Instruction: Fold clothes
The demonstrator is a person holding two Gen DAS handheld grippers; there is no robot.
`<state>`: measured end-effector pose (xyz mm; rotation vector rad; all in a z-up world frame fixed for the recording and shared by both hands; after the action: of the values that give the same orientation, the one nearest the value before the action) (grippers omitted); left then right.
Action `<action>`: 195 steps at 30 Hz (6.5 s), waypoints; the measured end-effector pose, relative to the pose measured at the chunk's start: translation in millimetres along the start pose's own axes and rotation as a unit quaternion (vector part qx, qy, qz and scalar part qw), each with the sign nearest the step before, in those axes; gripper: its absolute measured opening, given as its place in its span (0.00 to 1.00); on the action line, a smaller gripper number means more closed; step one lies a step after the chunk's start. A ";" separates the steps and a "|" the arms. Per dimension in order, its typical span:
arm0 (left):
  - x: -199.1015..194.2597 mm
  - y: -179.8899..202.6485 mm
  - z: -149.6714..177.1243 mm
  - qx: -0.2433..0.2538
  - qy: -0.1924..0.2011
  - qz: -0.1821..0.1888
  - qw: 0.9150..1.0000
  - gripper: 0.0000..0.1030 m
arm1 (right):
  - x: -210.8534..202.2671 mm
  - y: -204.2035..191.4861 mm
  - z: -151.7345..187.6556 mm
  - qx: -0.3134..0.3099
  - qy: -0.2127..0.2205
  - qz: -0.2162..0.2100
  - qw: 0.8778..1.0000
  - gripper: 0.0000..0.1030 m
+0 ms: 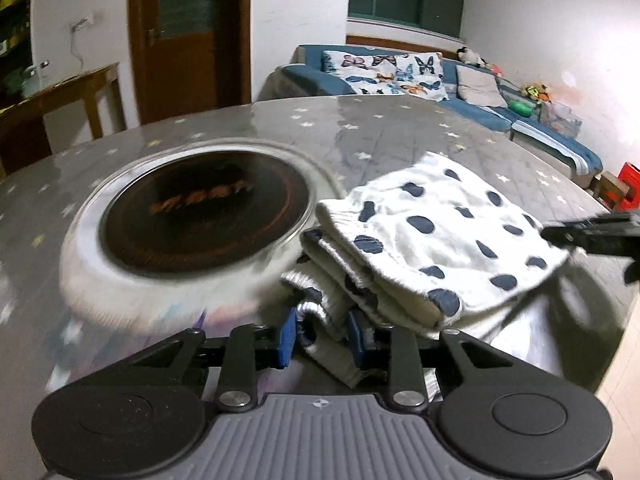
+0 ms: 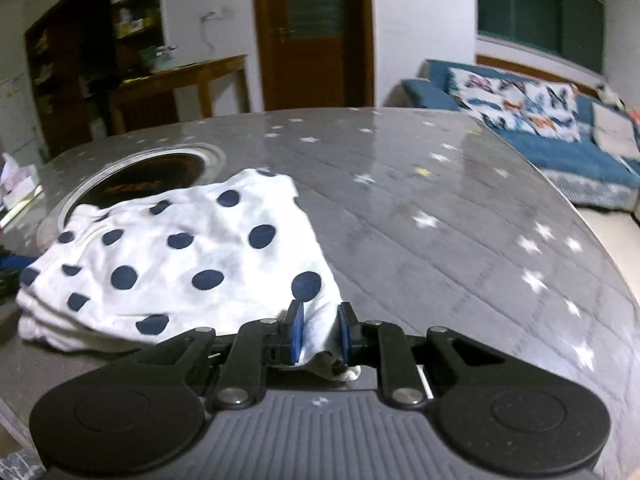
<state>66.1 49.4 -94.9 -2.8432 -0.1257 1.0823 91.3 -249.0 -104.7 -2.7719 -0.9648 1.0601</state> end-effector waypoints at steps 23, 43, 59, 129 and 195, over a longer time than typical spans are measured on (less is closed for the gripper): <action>9.3 45.5 -75.9 -0.013 0.039 0.056 0.998 0.32 | 58.7 -18.0 -72.0 -0.009 0.008 -0.088 0.996 0.29; 38.3 39.7 -51.5 -0.050 0.029 0.095 0.994 0.30 | 100.8 -27.6 -61.8 -0.022 -0.034 -0.017 0.999 0.36; 42.4 34.4 -48.1 -0.082 0.029 0.129 0.988 0.31 | 75.1 -59.3 -54.3 -0.037 -0.065 0.001 0.997 0.38; 33.8 43.3 -48.3 -0.076 0.036 0.142 0.986 0.60 | 73.2 -72.1 -12.1 -0.011 -0.058 -0.017 0.998 1.00; 35.6 12.8 -20.1 -0.072 -0.007 -0.002 0.997 1.00 | 119.1 25.7 -78.2 0.027 -0.075 0.063 0.995 1.00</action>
<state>106.6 39.5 -104.9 -2.9606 -0.2205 1.1358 221.7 -188.6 -121.5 -2.7740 -0.7700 1.3069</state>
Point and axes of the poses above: each gripper's, at about its wrist camera, not at the fingertips, and x roughly the way its jaws point, y to its right, z to its underside, the point moved 8 cm from there along x, roughly the way its jaws point, and after that the axes turned 14 degrees about -z, right-handed, at the moved point
